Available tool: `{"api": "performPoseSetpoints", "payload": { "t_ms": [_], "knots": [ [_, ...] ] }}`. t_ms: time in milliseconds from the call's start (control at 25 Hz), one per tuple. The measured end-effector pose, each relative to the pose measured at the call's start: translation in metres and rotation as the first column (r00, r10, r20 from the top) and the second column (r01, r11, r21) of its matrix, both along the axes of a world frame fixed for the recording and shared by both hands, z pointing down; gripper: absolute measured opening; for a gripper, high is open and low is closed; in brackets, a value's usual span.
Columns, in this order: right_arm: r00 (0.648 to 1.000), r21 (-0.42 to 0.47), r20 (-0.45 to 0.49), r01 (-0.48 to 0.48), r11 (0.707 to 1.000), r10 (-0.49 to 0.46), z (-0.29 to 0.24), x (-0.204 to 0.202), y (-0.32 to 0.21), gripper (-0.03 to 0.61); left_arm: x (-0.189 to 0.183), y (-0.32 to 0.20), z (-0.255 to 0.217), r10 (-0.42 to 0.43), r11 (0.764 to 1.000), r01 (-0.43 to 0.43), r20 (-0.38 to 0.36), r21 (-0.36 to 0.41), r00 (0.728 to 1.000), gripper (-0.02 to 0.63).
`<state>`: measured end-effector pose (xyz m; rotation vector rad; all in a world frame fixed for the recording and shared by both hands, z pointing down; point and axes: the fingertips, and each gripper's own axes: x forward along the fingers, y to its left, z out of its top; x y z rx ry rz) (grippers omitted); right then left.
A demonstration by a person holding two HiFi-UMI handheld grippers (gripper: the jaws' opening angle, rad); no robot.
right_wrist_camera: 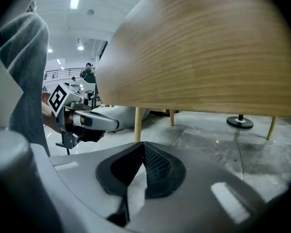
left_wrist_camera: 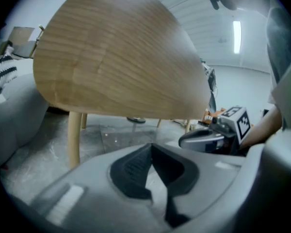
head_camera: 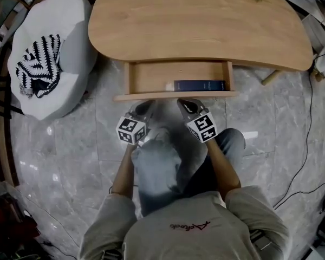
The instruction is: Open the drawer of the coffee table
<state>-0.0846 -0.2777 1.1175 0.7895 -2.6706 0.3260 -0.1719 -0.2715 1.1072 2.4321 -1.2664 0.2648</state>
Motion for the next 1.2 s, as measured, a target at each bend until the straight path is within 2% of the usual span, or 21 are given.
{"api": "performPoseSetpoints", "payload": {
  "t_ms": [360, 560, 680, 800, 960, 1200],
  "knots": [
    [0.998, -0.186, -0.058, -0.026, 0.982, 0.016, 0.026, -0.019, -0.003, 0.005, -0.013, 0.001, 0.017, -0.019, 0.985, 0.018, -0.001, -0.170, 1.000, 0.000],
    [0.992, -0.256, -0.125, -0.046, 0.966, 0.014, 0.021, -0.006, 0.008, 0.005, -0.021, 0.013, 0.003, -0.042, 0.965, 0.043, 0.010, -0.258, 0.999, 0.000],
    [0.986, -0.291, -0.159, -0.104, 0.951, 0.059, 0.015, 0.009, 0.013, 0.005, -0.025, 0.022, -0.009, -0.061, 0.952, 0.062, 0.013, -0.301, 0.998, 0.000],
    [0.979, -0.313, -0.181, -0.145, 0.939, 0.091, 0.001, 0.020, 0.025, 0.005, -0.025, 0.031, -0.027, -0.074, 0.942, 0.075, 0.017, -0.328, 0.997, 0.000],
    [0.968, -0.309, -0.241, -0.149, 0.939, 0.075, -0.023, 0.037, 0.045, 0.005, -0.021, 0.047, -0.054, -0.069, 0.932, 0.074, 0.029, -0.355, 0.997, 0.000],
    [0.956, -0.316, -0.281, -0.177, 0.932, 0.086, -0.075, 0.064, 0.063, 0.005, -0.013, 0.064, -0.105, -0.079, 0.925, 0.090, 0.044, -0.370, 0.996, 0.000]
  ]
}}
